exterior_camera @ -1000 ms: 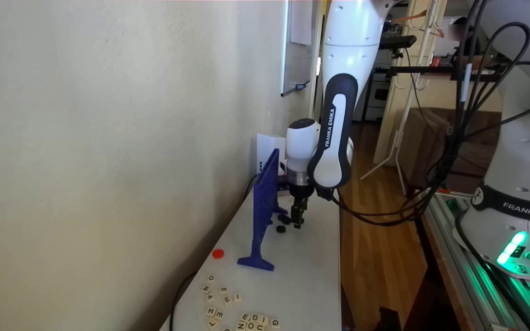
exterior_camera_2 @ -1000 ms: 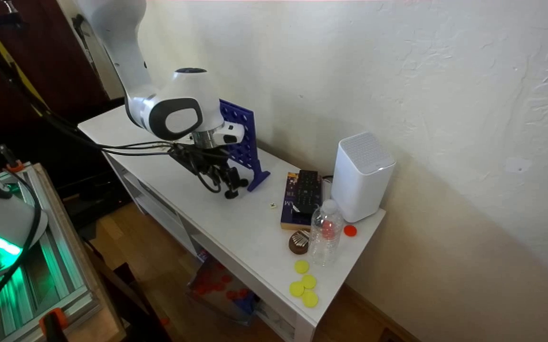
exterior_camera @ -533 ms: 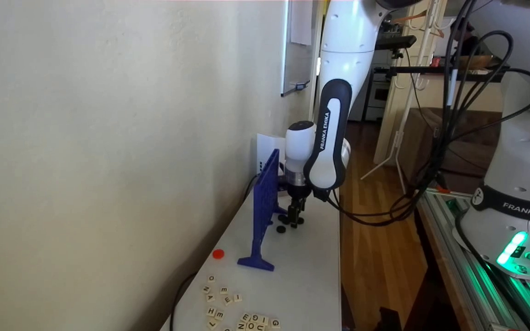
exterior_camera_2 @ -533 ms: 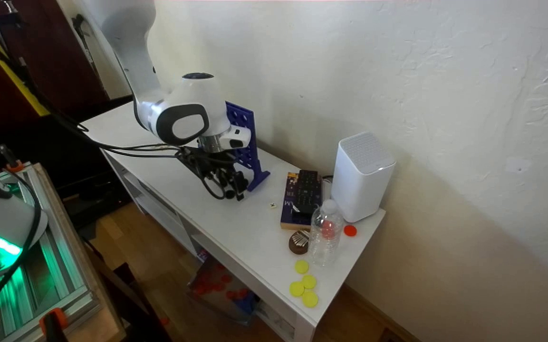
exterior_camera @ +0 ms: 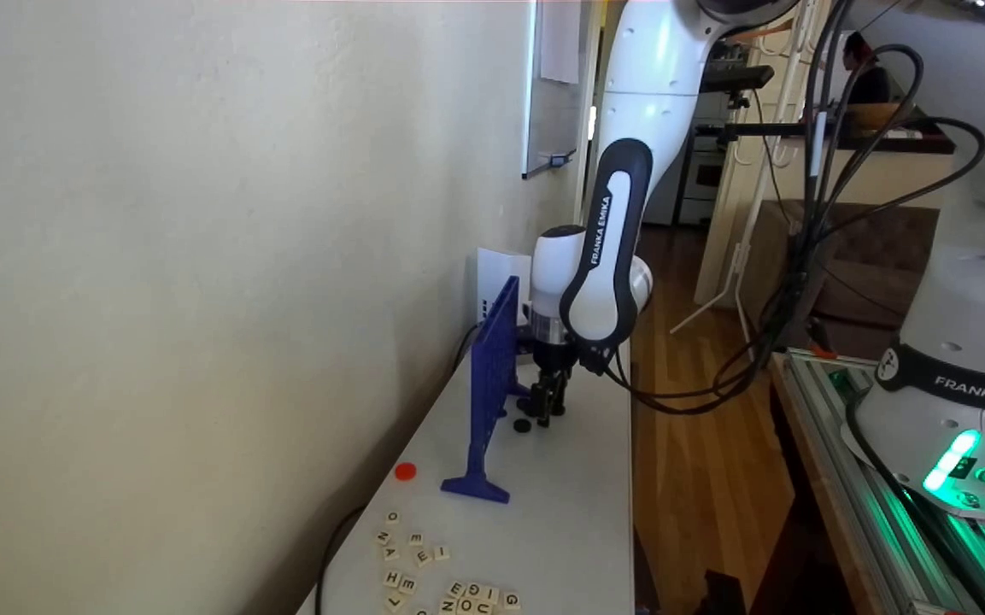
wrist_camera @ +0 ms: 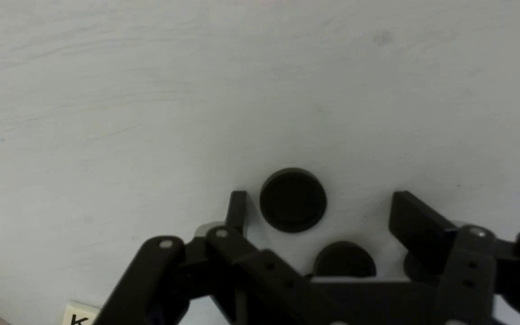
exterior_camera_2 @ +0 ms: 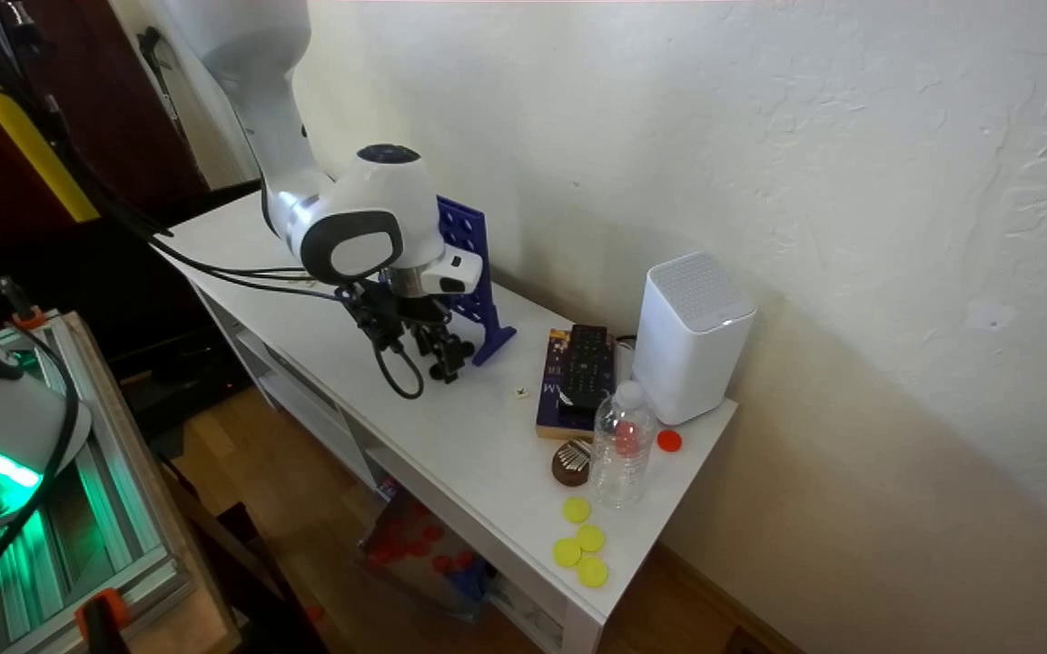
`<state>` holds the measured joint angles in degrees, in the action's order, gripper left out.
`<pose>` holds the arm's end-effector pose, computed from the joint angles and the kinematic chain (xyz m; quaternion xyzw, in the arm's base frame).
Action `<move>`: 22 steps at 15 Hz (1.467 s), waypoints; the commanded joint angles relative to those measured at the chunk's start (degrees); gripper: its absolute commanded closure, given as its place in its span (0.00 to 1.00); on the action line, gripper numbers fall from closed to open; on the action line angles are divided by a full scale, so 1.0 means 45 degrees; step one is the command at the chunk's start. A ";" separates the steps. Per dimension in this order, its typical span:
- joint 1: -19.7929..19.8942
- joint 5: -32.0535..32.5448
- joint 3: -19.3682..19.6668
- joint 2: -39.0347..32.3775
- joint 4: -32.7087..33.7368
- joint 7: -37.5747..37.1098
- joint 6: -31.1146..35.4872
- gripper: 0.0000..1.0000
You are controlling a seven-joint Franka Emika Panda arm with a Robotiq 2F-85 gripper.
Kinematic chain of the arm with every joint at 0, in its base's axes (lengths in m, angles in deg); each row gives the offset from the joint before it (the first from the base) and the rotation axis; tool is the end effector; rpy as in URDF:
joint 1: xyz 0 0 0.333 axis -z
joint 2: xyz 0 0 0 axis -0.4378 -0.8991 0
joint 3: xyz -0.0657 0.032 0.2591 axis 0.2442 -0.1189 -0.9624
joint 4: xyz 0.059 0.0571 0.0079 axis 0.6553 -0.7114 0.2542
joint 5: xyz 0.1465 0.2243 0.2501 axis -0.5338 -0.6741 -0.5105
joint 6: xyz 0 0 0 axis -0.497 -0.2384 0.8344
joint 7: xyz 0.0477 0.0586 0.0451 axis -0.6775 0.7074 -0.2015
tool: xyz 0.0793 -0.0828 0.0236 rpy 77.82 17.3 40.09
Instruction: Pick up the black circular object and put it inside the blue object
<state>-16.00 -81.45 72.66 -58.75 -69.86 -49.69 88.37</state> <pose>0.4257 -0.0988 0.0068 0.9976 -0.0650 0.0058 0.0228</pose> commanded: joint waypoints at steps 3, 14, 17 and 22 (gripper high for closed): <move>0.1257 -0.0480 -0.1031 0.0249 0.0062 0.0591 -0.0510 0.55; 0.1676 -0.0513 -0.1261 0.1329 -0.0910 0.1070 -0.0647 0.90; 0.2296 -0.0679 -0.1486 0.2120 -0.1891 0.1169 -0.0334 0.90; 0.4462 -0.1179 -0.2573 0.3506 -0.4084 0.1413 0.1241 0.90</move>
<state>-3.05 -84.23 65.65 -48.53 -80.61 -46.08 88.58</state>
